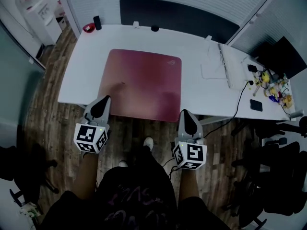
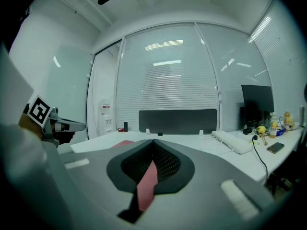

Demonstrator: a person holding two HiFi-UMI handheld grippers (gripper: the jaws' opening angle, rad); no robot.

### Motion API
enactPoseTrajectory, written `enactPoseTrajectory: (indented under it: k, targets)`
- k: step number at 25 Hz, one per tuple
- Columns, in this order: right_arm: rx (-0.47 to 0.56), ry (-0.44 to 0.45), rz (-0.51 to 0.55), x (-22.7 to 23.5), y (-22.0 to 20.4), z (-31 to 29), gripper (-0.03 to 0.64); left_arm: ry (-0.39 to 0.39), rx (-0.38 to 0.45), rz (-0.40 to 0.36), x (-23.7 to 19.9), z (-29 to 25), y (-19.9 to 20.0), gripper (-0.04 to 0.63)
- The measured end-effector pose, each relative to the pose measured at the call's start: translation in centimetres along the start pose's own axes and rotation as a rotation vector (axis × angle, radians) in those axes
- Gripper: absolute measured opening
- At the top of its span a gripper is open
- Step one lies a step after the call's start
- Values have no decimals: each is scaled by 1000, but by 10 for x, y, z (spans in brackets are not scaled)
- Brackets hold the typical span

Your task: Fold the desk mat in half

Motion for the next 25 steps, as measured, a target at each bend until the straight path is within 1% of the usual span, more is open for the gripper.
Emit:
enactPoseTrajectory:
  k: [4,9,13,15,18,25]
  targets:
    - [-10,13,-6,24,9,-30,3,3,-16,7,1,-35,9,0]
    - [-16,26,-17,48,16,-60,3,32,-33,2,2,-66,18,0]
    - [-35,60,1,58,17,-79,6,48,-39,10,3,-82,25,0]
    - [-30,78,-25,65,20,-86,6,59,-38,12,4,-89,31,0]
    - [-4,74,-55,78,28,-94,6,98,-27,-1,3,-95,40,0]
    - [1,95,-50,90,37,-112,6,148,-3,1,-1,-103,54,0]
Point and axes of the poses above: the fingertips, and each gripper's own axes: z backward along the fingers, x to its right, y out of its top, the point moved 4 cm from there along z, backward along the fingers, and after that the axes turned 14 degrees about -x, right-handed, at the moved point
